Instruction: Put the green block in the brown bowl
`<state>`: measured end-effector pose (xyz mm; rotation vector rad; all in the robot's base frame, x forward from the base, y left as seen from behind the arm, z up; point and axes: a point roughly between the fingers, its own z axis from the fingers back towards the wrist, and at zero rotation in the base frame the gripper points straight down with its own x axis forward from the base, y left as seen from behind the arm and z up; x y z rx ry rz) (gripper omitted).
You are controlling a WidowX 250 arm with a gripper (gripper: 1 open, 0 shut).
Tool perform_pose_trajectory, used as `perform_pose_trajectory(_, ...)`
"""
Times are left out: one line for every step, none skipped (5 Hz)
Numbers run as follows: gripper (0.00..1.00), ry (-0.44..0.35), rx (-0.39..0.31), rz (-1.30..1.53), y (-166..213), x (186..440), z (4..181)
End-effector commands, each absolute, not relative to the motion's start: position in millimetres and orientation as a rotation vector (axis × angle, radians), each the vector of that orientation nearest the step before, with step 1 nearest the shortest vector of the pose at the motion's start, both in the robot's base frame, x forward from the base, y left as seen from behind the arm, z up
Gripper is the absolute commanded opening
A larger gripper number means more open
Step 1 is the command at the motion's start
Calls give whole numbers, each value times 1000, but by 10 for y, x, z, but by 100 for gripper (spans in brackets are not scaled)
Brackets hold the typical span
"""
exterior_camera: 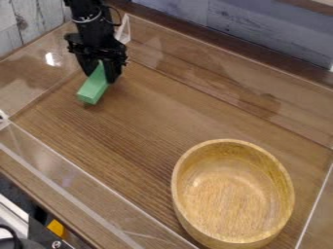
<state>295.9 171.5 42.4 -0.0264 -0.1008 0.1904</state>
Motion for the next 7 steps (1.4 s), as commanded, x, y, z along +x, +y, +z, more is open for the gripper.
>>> perform_pose_trajectory(0,-145,3,187,1788,3065,560)
perform_pose_trajectory(0,-143,5,184,1786,3084,559)
perform_pose_trajectory(0,-141,7,178,1779,3096,566)
perform_pose_trajectory(0,-140,8,175,1773,3108,570)
perform_pose_trajectory(0,-139,8,173,1767,3121,567)
perform_pose_trajectory(0,-138,8,170,1758,3127,572)
perform_pose_trajectory(0,-138,7,168,1750,3129,584)
